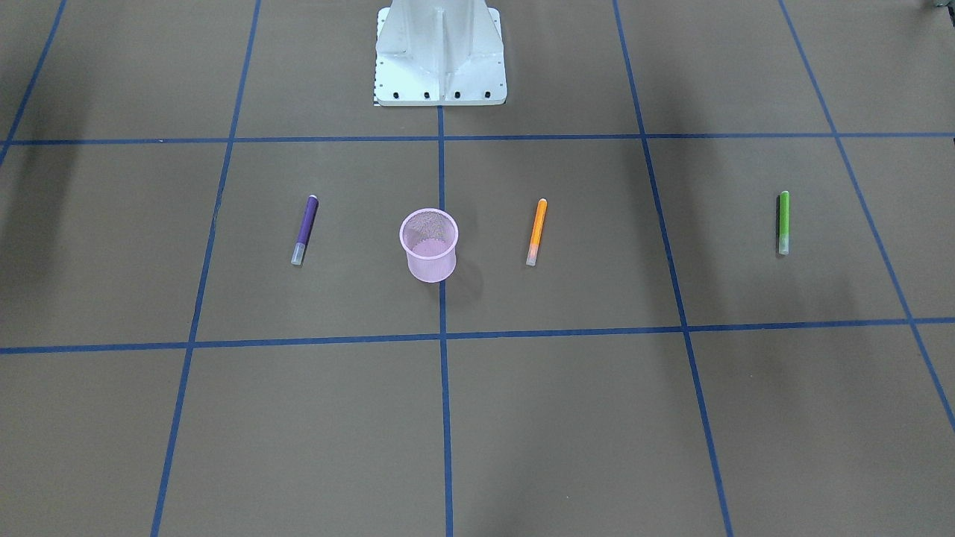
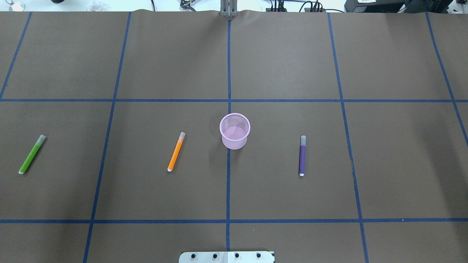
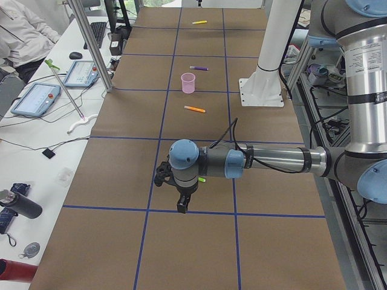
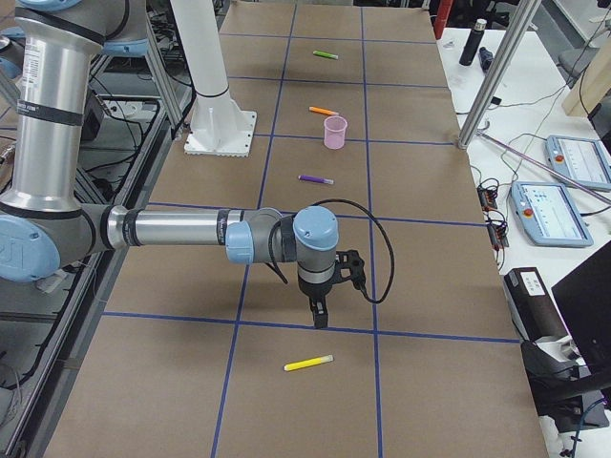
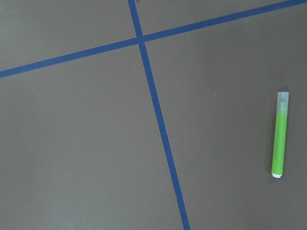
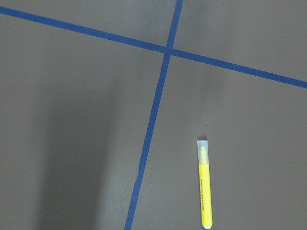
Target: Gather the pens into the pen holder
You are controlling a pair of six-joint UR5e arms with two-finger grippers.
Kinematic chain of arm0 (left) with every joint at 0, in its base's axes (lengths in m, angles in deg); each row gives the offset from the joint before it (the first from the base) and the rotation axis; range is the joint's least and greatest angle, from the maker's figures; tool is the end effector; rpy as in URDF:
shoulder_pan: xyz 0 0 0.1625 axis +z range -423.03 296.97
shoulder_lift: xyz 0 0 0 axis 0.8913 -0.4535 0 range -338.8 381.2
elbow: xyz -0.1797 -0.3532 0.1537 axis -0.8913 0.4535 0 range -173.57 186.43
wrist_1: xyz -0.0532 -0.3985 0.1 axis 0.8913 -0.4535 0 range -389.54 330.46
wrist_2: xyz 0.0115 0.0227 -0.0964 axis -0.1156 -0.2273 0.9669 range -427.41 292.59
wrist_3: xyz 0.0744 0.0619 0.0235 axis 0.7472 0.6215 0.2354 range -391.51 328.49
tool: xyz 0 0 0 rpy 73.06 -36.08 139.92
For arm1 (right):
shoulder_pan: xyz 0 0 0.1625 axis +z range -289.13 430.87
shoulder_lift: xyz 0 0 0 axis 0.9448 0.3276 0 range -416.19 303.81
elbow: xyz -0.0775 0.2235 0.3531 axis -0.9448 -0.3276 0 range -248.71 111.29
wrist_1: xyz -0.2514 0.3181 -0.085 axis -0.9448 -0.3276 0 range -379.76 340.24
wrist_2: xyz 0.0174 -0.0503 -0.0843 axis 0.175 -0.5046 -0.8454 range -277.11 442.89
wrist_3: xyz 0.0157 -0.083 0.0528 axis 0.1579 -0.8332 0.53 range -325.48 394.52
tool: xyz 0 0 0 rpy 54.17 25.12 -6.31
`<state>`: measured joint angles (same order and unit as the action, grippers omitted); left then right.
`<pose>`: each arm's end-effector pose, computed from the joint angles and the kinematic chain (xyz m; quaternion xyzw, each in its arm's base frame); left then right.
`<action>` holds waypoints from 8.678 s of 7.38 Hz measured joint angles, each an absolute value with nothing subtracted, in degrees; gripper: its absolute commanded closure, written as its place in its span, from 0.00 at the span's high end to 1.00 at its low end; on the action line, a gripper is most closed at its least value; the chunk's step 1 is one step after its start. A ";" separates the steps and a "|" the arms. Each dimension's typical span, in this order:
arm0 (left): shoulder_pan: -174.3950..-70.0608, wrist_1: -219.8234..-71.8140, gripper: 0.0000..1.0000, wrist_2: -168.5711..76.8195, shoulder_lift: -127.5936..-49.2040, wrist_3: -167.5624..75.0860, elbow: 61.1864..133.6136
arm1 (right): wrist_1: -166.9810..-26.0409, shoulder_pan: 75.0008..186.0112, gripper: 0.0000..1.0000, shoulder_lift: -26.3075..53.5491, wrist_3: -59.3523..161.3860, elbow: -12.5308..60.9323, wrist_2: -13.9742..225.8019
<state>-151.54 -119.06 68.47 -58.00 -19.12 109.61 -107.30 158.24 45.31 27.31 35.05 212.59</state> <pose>-0.0509 -0.4156 0.6297 0.0521 0.3865 0.1177 0.9133 0.0506 -0.4157 0.6317 0.0522 -0.3375 -0.0946 0.9351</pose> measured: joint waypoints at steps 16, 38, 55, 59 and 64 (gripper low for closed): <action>-133.00 -159.82 1.00 61.89 -62.14 -56.43 101.98 | -79.37 150.75 0.99 41.77 51.04 31.53 213.75; -115.03 -167.51 0.00 51.24 -63.80 -65.26 105.87 | -78.40 150.24 0.99 42.02 51.57 31.35 213.63; -88.60 -199.08 0.56 11.57 -105.92 -72.51 86.21 | -73.06 149.54 0.99 41.37 51.42 31.41 213.85; -86.87 -199.24 1.00 10.11 -107.64 -73.19 86.08 | -73.04 149.55 0.99 41.45 51.28 31.31 213.91; -101.04 -173.49 1.00 31.74 -89.70 -72.76 107.24 | -73.11 150.23 0.99 44.98 49.43 30.52 213.91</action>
